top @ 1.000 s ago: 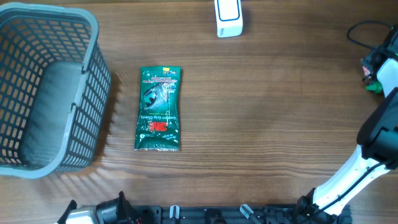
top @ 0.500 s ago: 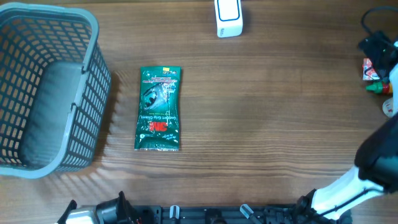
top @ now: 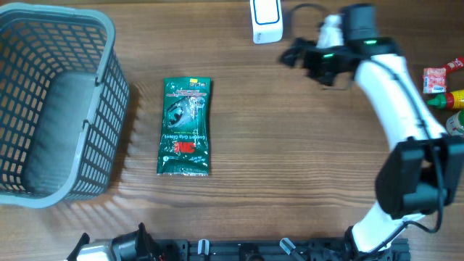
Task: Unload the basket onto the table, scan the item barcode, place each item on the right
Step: 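Reach the right gripper to the green gloves bag and grasp its top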
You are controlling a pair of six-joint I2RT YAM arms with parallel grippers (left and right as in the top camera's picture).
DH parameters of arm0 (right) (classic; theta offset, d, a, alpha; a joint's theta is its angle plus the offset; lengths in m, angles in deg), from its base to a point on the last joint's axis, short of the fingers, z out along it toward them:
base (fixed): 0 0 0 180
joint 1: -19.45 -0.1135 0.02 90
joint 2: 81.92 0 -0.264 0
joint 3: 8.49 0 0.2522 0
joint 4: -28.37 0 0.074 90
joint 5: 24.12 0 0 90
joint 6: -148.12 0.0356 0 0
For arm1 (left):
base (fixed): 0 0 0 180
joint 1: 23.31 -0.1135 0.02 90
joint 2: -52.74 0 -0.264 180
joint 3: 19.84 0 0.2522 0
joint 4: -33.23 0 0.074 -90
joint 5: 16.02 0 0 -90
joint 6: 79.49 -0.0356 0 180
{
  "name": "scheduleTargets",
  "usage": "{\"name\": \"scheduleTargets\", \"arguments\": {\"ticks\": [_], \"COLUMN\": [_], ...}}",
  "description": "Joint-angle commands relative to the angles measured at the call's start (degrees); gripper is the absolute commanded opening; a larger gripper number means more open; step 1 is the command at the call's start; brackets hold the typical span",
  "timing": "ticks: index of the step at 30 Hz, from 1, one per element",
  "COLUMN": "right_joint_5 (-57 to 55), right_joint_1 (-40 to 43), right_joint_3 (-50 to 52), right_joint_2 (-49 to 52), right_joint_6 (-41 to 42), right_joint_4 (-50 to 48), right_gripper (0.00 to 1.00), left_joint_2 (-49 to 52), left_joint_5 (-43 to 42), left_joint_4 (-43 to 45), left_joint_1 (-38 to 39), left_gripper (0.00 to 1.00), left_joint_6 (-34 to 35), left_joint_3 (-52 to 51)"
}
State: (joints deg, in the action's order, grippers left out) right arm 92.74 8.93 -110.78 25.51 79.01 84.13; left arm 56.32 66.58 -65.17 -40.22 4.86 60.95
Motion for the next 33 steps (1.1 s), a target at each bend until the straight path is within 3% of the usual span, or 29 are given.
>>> {"name": "scheduleTargets", "arguments": {"ticks": [1,11,15,23,29,33], "right_joint_5": [-5.9,-4.3,-4.6,-1.1,-0.3,-4.8], "right_joint_1": [-8.1,-22.5,-24.9,-25.7,-28.3,-29.7], "right_joint_3": [0.1,0.1,0.1,0.1,0.1,0.1], "right_joint_2": [4.5,16.4,17.8,24.4,24.8,26.6], "right_joint_6": [-9.2,-10.5,-14.8,-11.5,-11.5,-7.0], "right_joint_4": [-3.2,-16.3,-20.4,-26.1,-29.4,-30.9], "right_gripper": [1.00,1.00,1.00,0.98,0.72,0.35], "left_joint_2": [-0.4,-0.4,-0.4,-0.4,-0.4,-0.4], "left_joint_5": [-0.7,-0.7,-0.7,-0.7,-0.7,-0.7], "left_joint_4": [0.2,0.2,0.2,0.2,0.2,0.2], "left_joint_1": [-0.2,-0.2,-0.2,-0.2,-0.2,-0.2], "left_gripper": [1.00,1.00,1.00,1.00,1.00,1.00], "left_joint_6": [0.1,0.1,0.1,0.1,0.1,0.1], "left_joint_3": [-0.1,-0.1,-0.1,-0.1,-0.1,-0.1]}}
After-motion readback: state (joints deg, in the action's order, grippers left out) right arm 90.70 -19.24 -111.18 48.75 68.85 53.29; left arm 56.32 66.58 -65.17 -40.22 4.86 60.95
